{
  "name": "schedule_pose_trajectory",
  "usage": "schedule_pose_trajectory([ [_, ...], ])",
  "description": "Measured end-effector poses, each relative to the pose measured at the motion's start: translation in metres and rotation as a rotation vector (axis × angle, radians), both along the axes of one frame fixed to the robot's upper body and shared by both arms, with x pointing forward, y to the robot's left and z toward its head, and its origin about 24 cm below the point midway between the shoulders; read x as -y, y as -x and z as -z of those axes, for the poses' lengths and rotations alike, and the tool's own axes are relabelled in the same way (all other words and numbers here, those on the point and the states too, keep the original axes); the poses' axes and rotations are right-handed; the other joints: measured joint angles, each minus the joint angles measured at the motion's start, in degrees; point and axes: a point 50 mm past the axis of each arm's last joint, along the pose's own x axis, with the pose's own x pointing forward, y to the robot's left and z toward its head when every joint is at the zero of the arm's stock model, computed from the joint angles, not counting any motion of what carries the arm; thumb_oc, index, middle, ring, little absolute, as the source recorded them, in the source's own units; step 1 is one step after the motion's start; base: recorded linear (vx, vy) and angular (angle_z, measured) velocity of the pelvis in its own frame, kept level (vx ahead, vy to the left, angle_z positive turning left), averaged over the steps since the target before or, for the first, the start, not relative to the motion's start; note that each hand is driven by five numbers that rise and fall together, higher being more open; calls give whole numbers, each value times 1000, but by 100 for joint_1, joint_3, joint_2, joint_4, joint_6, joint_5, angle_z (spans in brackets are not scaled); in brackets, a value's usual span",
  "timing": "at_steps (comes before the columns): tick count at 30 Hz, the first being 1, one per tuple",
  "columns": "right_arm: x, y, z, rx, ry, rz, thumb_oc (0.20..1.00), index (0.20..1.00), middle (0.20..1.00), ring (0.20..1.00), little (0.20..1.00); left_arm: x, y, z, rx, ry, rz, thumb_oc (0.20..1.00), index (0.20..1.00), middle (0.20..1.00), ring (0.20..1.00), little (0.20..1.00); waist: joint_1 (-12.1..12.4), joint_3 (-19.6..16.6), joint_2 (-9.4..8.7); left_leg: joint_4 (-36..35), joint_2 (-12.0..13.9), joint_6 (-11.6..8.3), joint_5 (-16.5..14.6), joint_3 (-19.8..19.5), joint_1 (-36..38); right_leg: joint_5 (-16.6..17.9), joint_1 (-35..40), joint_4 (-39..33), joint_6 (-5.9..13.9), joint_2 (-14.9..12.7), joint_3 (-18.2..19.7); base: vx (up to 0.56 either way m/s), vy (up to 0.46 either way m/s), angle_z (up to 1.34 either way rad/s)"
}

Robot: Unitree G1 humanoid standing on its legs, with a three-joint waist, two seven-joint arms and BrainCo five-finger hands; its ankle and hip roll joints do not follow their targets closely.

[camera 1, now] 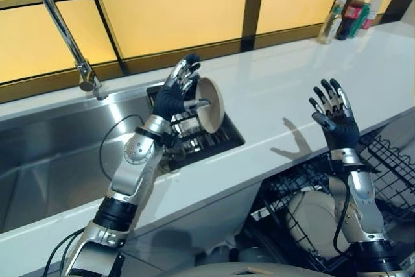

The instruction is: Pick up plates and place into dishwasher.

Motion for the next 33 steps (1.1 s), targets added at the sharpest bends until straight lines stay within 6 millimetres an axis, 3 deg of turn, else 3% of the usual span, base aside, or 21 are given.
schedule_pose_trajectory([
  [2, 0, 0, 0, 2, -13, -3, 1000, 1000, 1000, 1000, 1000, -3, -1, -1, 5, 3, -13, 1000, 1000, 1000, 1000, 1000, 68, 28, 17, 28, -70, 19, 3, -278, -36, 63, -99, -11, 6, -16, 118, 65, 144, -27],
  [4, 1, -1, 0, 1, -31, -5, 1000, 1000, 1000, 1000, 1000, -5, -1, -2, 8, 6, -23, 1000, 1000, 1000, 1000, 1000, 121, 90, 6, -9, -95, 61, 1, -288, -45, 113, -118, -36, -2, -18, 184, 61, 187, -21],
  [11, -3, -1, 5, -41, -29, -55, 1000, 1000, 1000, 1000, 1000, -20, -2, -8, 33, -13, -87, 1000, 1000, 1000, 1000, 1000, -35, 69, 72, -554, -190, 147, 296, -33, 180, 414, -59, -476, 127, -118, 329, 89, 134, -13],
  [17, -5, -1, 7, -62, -14, -97, 1000, 1000, 1000, 1000, 1000, -24, -4, -7, 49, -90, -155, 1000, 1000, 1000, 1000, 1000, -189, 28, 152, -768, -190, 180, 355, 139, 349, 519, 52, -693, 162, -99, 460, 106, 37, -16],
  [22, 2, 3, 11, -91, 5, -102, 1000, 1000, 1000, 1000, 1000, -26, -4, -7, 48, -86, -167, 1000, 1000, 1000, 1000, 1000, -172, 27, 221, -888, -151, 175, 358, 190, 456, 523, 127, -770, 156, -53, 504, 68, -2, -6],
  [27, 2, 4, 12, -94, 6, -96, 1000, 1000, 1000, 1000, 1000, -25, -4, -11, 76, -80, -161, 1000, 1000, 1000, 1000, 1000, -153, 116, 142, -592, -180, 153, 339, 77, -86, 582, -246, -638, 123, -64, 440, -154, -43, 11],
  [33, 2, -2, 1, -42, -26, -64, 1000, 1000, 1000, 1000, 1000, -27, -6, -24, 129, -93, -180, 1000, 1000, 1000, 1000, 1000, -24, 684, -59, 174, -152, 74, 214, -38, -927, 673, -822, -419, 120, -52, 365, -82, -13, 9],
])
